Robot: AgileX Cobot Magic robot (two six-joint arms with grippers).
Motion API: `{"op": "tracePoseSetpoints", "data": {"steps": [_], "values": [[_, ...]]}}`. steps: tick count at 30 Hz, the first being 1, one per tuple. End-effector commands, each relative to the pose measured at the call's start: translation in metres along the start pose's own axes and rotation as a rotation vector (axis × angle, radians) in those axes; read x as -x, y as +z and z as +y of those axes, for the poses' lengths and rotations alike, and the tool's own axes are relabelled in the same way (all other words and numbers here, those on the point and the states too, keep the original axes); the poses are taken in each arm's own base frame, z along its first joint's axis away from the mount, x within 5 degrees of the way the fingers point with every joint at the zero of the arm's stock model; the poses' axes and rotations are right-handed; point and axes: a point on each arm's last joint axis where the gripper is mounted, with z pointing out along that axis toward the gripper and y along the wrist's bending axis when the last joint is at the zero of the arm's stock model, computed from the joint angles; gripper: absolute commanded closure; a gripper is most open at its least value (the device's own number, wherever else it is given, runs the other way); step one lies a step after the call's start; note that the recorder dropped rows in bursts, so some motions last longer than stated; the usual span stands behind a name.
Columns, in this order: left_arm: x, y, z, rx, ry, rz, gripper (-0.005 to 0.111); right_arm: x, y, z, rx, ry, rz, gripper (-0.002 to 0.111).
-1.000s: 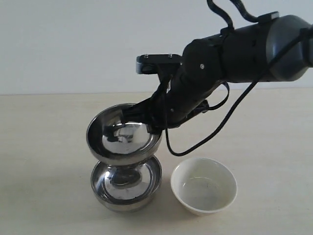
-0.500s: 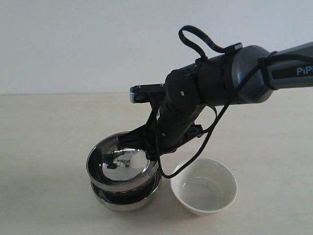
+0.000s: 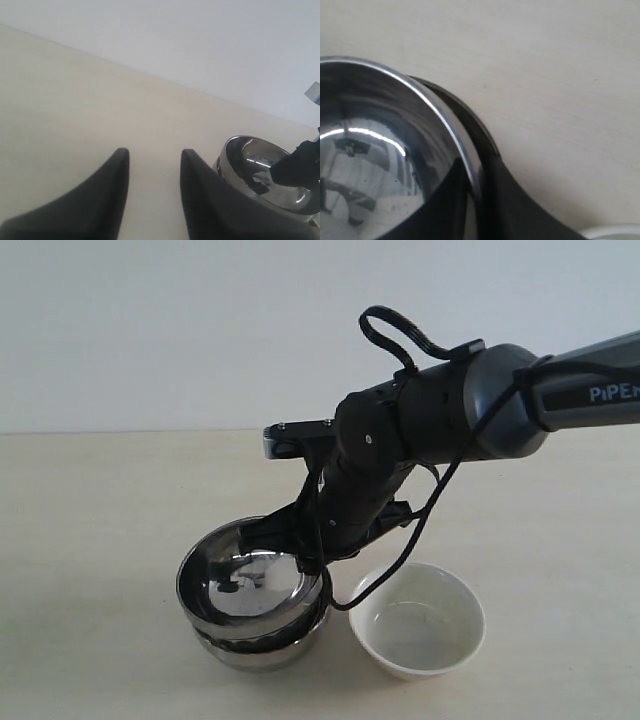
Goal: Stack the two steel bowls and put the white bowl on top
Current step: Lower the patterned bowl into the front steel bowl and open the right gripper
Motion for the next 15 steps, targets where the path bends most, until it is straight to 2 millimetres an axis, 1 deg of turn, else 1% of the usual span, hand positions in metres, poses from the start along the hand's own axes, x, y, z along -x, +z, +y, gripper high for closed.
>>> {"op": "tracePoseSetpoints", "data": {"steps": [1, 2, 3, 5, 6, 8, 11, 12, 15], "values": [[-0.001, 0.000, 0.000, 0.002, -0.002, -0.004, 0.074, 0.001, -0.002, 0.002, 0.022, 0.016, -0.005, 0.085], [-0.001, 0.000, 0.000, 0.002, -0.002, -0.004, 0.074, 0.002, -0.002, 0.003, 0.031, 0.026, -0.006, 0.076], [-0.001, 0.000, 0.000, 0.002, -0.002, -0.004, 0.074, 0.001, -0.002, 0.003, 0.034, 0.030, -0.005, 0.070], [-0.001, 0.000, 0.000, 0.002, -0.002, -0.004, 0.074, 0.001, -0.002, 0.003, 0.036, 0.034, -0.004, 0.061], [-0.001, 0.000, 0.000, 0.002, -0.002, -0.004, 0.074, 0.001, -0.002, 0.003, 0.037, 0.035, -0.004, 0.059], [-0.001, 0.000, 0.000, 0.002, -0.002, -0.004, 0.074, 0.003, -0.006, 0.004, 0.040, 0.034, -0.014, 0.058], [-0.001, 0.000, 0.000, 0.002, -0.002, -0.004, 0.074, 0.008, -0.021, 0.006, 0.054, 0.021, -0.053, 0.058], [-0.001, 0.000, 0.000, 0.002, -0.002, -0.004, 0.074, 0.011, -0.034, 0.008, 0.065, 0.015, -0.083, 0.058], [-0.001, 0.000, 0.000, 0.002, -0.002, -0.004, 0.074, 0.015, -0.061, 0.010, 0.081, 0.008, -0.130, 0.058]]}}
